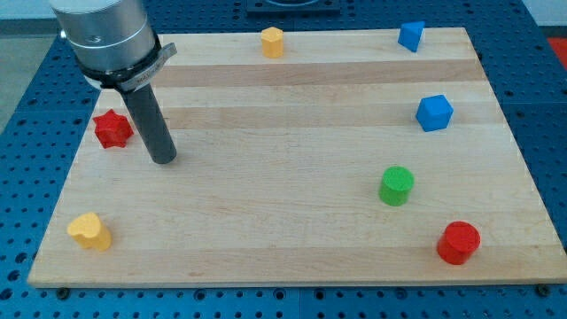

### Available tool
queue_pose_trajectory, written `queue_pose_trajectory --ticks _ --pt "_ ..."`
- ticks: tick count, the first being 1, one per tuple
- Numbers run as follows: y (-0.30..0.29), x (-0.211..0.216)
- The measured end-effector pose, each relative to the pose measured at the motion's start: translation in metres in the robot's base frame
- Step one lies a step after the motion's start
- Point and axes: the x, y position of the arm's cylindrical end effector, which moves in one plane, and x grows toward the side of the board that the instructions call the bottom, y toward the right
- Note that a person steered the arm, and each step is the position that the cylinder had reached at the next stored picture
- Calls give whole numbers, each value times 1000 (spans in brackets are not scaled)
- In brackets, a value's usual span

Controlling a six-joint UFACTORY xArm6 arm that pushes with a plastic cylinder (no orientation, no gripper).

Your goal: Place the red circle at the bottom center of the board

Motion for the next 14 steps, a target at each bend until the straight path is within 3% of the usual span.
queue_pose_trajectory --ticks 2,4,5,7,9,14 --pt "117 -4" --pt "279 -7" --pt "322 -11" --pt "396 49" --pt "397 123" --pt "366 138"
